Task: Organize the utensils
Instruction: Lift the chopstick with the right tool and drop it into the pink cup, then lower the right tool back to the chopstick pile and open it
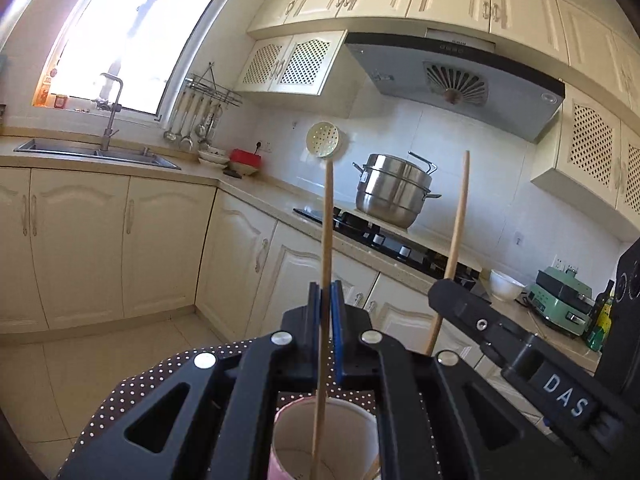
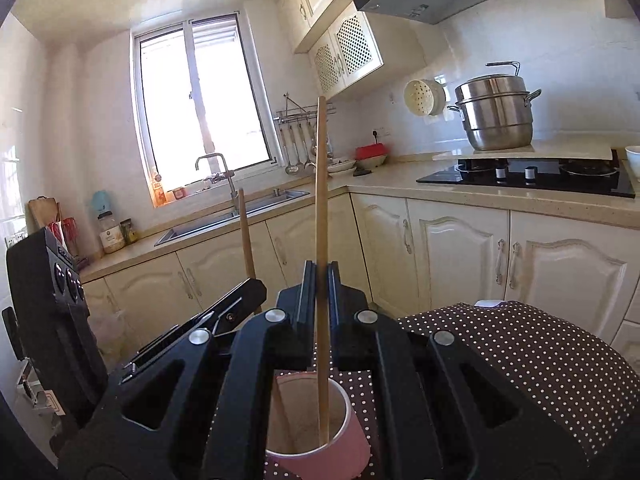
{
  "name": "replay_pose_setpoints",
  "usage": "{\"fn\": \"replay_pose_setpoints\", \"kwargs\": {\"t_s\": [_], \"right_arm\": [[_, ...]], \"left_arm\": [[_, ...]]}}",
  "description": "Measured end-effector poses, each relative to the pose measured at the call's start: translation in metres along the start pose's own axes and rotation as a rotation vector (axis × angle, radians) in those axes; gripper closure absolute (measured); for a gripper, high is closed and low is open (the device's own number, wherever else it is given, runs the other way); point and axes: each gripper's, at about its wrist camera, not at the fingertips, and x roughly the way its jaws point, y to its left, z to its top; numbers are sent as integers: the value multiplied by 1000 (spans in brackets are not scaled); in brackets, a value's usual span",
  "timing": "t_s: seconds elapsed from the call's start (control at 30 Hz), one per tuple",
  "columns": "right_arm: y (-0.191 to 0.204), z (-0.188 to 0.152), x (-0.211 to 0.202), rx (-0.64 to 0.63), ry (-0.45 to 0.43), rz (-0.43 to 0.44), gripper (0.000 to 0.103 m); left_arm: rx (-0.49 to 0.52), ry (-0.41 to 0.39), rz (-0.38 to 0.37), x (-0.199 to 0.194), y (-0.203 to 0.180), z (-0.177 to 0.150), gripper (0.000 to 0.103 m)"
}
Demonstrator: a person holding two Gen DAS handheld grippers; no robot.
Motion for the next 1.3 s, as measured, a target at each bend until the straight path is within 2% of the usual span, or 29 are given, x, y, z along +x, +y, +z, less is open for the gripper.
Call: {"fn": "replay_pose_setpoints", "kwargs": {"t_s": [0.1,0.17,0.23,0.5,0.53,0.77,0.83,0.9,0.93,1.07,1.17,1.3], "right_arm": [[3,-6,-11,-20,5,-19,97],[3,-9,-16,-19,18,-29,97],[2,-14,-21,-14,24,-40,97],[5,-24,-33,0,59,-76,96],[5,-25,-34,5,63,-81,96],[9,-30,-38,8,107,-105,93],[9,-31,-40,12,117,-108,84],[9,-32,-46,16,111,-116,57],[9,-32,-52,21,99,-118,55],[7,-30,-71,19,85,-125,53],[2,-31,-89,5,89,-142,51],[-4,-42,-103,-46,140,-172,51]], "left_arm": [[23,27,7,-11,-3,-3,89],[29,25,14,-20,-4,-3,58],[33,20,18,-31,-6,-3,55],[64,111,66,-56,-9,-3,45],[67,128,79,-59,-8,-4,40],[74,220,102,-76,-4,-10,38],[79,244,106,-81,-3,-12,38],[82,277,108,-85,-3,-15,38],[77,302,102,-87,-2,-18,38],[67,393,100,-90,-1,-30,38],[35,492,80,-87,-2,-43,38],[10,626,57,-77,-6,-66,38]]}}
